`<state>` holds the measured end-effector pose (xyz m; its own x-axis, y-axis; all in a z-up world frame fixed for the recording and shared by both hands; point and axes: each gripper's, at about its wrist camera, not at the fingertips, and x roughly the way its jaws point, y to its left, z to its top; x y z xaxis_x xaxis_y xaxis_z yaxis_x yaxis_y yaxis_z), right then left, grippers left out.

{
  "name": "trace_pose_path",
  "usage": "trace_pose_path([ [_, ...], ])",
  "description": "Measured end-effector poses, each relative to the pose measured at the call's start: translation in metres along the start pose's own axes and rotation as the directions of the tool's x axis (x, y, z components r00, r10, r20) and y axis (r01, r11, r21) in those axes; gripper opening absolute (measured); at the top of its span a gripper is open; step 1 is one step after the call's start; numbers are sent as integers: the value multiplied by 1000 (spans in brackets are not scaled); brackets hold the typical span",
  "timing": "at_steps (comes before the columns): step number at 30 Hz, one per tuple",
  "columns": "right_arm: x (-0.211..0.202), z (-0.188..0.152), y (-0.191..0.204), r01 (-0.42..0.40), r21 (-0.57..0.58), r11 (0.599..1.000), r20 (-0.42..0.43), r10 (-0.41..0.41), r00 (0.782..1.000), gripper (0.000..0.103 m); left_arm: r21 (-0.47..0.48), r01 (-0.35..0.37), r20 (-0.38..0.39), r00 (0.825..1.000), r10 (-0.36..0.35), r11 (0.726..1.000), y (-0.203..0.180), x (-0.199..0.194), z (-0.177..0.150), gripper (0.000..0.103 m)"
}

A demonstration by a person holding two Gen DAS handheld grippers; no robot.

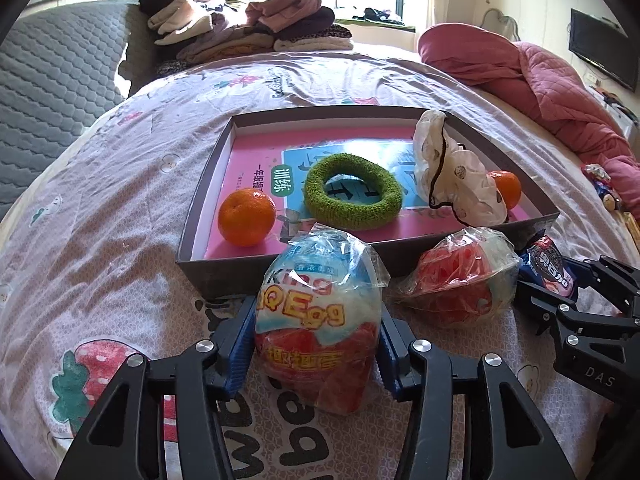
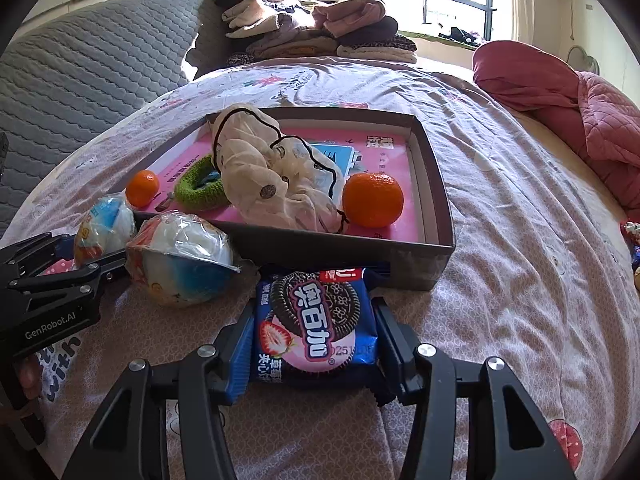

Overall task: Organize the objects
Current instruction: 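Close the left tool on the QQ Egg bag while the right tool grasps the cookie pack, then lift the QQ Egg bag with the left tool while the right tool lifts the cookie pack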

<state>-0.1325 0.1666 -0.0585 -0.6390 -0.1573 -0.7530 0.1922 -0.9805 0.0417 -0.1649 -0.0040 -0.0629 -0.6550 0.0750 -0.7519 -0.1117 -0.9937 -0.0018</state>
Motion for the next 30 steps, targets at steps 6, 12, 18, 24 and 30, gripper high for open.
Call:
trace_pose_path([
  [6, -3, -1, -2, -6, 4, 1000, 3, 6, 1000, 53, 11, 13, 6, 1000, -13, 1000, -2, -4, -2, 53],
  [12, -5, -3, 0, -10, -3, 1000, 3, 10, 1000, 53, 15, 12, 8, 1000, -12, 1000, -3, -8, -5, 53],
  [18, -7, -5, -1, -7, -7, 1000, 0, 7, 1000, 53, 30, 5, 8, 1000, -5, 1000, -4, -12, -11, 53],
  [24, -13, -6, 0, -5, -15, 1000, 11, 5, 1000, 53, 59, -25, 25, 999, 24, 998, -7, -19, -15, 53],
  [30, -21, -5, -4, -6, -1, 1000, 36, 6, 999, 53, 62, -41, 52, 998, 38, 997, -6, -27, -14, 53],
])
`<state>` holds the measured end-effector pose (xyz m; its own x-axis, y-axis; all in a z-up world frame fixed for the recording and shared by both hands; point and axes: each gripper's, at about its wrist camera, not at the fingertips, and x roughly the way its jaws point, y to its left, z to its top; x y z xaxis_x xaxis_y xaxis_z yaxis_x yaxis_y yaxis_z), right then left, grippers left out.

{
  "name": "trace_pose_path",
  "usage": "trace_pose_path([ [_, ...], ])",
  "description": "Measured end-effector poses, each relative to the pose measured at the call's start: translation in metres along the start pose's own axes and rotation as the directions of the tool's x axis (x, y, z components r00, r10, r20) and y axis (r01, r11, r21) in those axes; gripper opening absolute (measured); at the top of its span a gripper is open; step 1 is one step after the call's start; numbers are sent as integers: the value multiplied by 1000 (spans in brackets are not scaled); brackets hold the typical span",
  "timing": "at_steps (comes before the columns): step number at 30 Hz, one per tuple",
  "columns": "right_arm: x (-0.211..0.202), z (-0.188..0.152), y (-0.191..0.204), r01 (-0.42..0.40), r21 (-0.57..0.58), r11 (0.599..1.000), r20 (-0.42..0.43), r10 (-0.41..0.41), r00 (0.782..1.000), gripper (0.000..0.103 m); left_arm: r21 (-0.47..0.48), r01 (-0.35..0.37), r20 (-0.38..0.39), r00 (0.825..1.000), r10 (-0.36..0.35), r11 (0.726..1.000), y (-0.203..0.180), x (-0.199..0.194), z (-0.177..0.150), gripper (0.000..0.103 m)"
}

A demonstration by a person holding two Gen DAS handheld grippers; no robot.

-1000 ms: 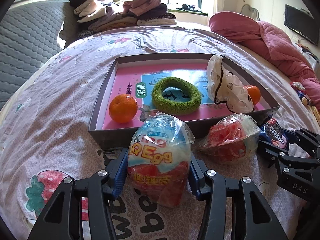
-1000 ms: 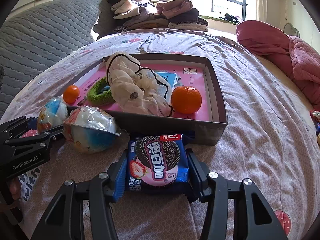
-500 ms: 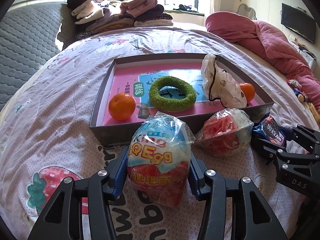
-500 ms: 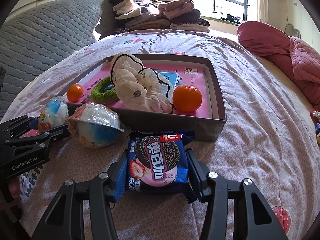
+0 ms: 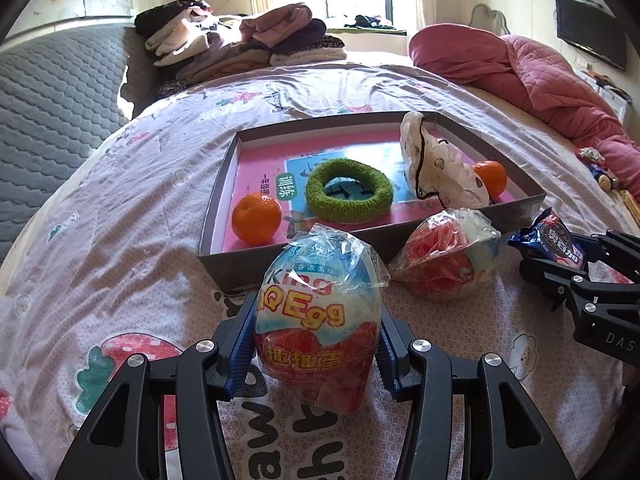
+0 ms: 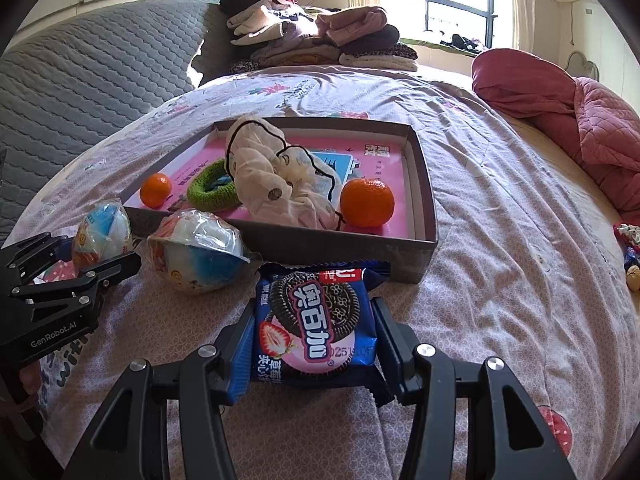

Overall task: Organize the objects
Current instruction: 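Lift the QQ Egg bag with the left tool while the right tool lifts the cookie pack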

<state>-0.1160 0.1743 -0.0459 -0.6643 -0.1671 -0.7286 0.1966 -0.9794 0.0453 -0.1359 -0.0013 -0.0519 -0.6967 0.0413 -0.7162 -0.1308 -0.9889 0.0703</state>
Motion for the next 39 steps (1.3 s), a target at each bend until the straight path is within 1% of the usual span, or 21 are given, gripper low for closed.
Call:
trace_pose_path([
  [10, -15, 10, -3, -11, 21, 1000, 57, 10, 998, 53, -6, -3, 39, 999, 3, 1000, 2, -17, 8, 53],
  [20, -25, 18, -5, -14, 37, 999, 100, 10, 995, 53, -20, 13, 72, 997, -11, 1000, 4, -33, 16, 53],
  [26, -32, 27, -8, -12, 46, 999, 127, 6, 992, 53, -12, 11, 98, 995, -10, 1000, 3, -39, 26, 53],
  [31, -35, 33, -13, -9, 64, 998, 143, 0, 990, 53, -30, 15, 126, 992, -11, 999, 8, -48, 35, 53],
  [39, -48, 54, -20, 6, 62, 998, 197, -19, 980, 53, -22, 6, 148, 989, -2, 1000, 13, -53, 52, 53],
])
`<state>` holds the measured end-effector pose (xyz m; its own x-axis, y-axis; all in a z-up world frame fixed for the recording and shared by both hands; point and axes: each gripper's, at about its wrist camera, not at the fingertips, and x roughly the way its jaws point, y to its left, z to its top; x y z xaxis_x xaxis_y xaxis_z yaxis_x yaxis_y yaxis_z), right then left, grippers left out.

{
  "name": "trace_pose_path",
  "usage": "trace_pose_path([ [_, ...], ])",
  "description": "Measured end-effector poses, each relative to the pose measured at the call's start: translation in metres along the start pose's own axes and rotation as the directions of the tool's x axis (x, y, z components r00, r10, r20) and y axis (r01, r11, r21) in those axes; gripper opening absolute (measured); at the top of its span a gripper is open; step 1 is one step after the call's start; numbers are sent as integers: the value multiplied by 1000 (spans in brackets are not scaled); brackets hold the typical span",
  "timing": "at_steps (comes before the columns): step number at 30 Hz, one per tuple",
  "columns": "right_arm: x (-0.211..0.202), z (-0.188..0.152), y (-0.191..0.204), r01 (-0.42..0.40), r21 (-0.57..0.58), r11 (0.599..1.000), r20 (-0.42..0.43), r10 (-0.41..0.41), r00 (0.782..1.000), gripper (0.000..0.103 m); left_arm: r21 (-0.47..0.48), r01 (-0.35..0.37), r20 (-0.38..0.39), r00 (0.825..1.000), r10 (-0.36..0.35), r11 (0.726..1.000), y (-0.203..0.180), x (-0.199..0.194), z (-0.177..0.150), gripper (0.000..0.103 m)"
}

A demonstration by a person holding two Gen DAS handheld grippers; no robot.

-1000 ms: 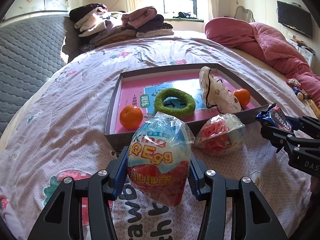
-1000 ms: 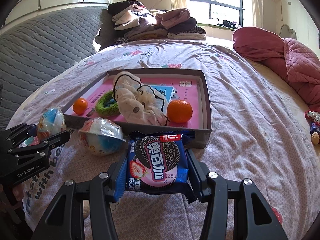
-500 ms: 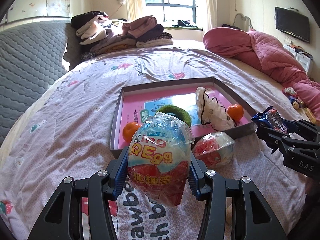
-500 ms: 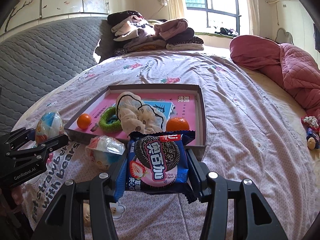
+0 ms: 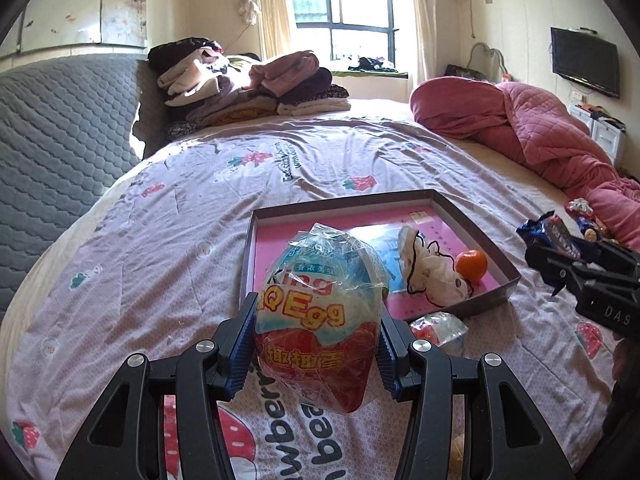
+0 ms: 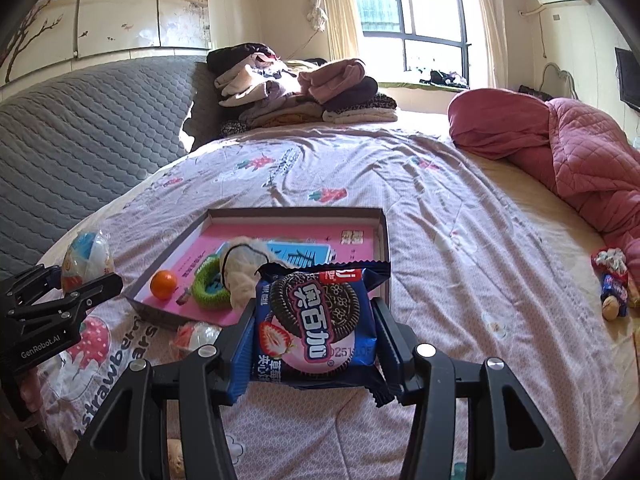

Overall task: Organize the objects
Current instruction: 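Lift the QQ Egg bag with the left tool while the right tool lifts the cookie pack, then carry the QQ Egg bag over the tray with the left tool while the right tool carries the cookies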

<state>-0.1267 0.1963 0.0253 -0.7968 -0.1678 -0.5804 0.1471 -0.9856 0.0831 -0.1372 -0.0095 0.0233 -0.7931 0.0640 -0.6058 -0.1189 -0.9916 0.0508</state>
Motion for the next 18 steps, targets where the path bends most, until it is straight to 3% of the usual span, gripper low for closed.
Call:
trace_pose_path([
  [18, 5, 43, 12, -2, -73, 997, 69, 7, 998, 53, -27, -48, 34, 998, 48, 999, 20, 10, 34, 53],
])
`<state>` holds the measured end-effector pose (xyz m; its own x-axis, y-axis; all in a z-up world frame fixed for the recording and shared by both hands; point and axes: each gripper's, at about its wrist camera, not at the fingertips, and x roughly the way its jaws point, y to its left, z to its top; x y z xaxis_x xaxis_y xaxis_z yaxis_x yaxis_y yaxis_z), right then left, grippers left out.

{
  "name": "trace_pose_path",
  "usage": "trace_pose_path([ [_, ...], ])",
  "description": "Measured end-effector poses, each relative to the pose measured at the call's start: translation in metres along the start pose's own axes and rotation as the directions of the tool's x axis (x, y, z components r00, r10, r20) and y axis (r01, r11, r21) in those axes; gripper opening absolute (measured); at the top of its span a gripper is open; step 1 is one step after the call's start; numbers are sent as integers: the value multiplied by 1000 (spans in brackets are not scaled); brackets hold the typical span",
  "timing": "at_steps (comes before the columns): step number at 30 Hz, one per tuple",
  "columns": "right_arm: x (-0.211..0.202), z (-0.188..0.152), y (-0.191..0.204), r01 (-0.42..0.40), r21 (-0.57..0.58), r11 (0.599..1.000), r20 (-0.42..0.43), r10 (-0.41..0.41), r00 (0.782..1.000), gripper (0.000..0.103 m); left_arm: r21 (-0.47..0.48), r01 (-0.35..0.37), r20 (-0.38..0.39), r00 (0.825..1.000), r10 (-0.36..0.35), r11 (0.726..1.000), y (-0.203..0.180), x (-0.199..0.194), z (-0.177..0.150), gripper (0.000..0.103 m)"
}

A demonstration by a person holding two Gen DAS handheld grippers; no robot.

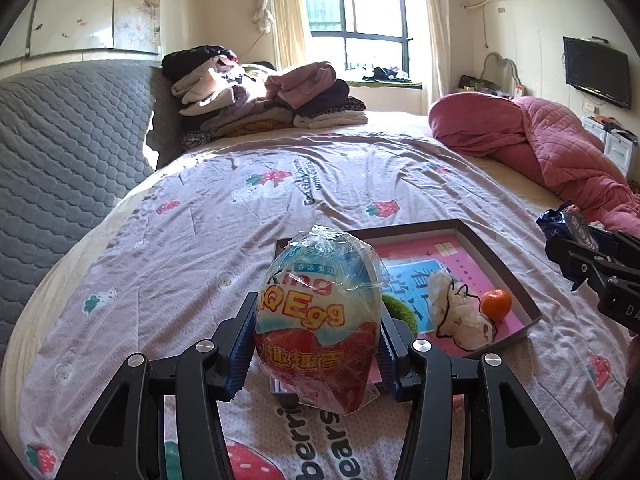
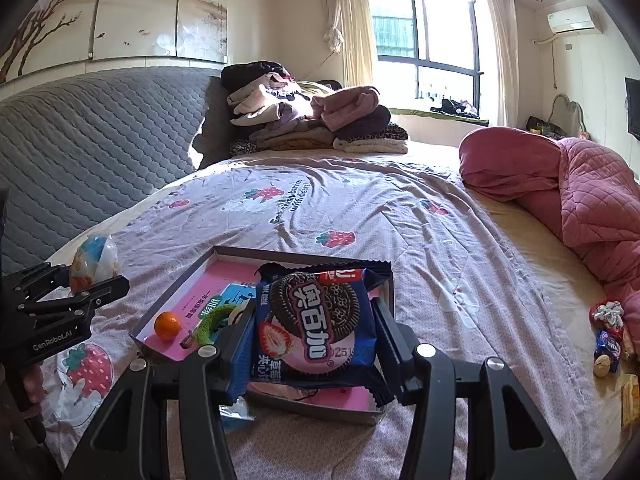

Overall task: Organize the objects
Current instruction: 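Carry the QQ Egg bag over the tray with the left tool while the right tool carries the cookies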

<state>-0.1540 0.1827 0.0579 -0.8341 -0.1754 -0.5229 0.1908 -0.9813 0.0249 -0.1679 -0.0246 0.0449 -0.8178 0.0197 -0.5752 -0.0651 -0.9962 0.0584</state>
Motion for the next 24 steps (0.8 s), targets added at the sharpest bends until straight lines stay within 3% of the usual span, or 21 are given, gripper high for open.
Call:
trace_pose_path([
  [24, 45, 25, 8, -9, -62, 998, -7, 8, 1000, 53, -13, 2, -37, 999, -3, 1000, 3, 47, 26, 53],
])
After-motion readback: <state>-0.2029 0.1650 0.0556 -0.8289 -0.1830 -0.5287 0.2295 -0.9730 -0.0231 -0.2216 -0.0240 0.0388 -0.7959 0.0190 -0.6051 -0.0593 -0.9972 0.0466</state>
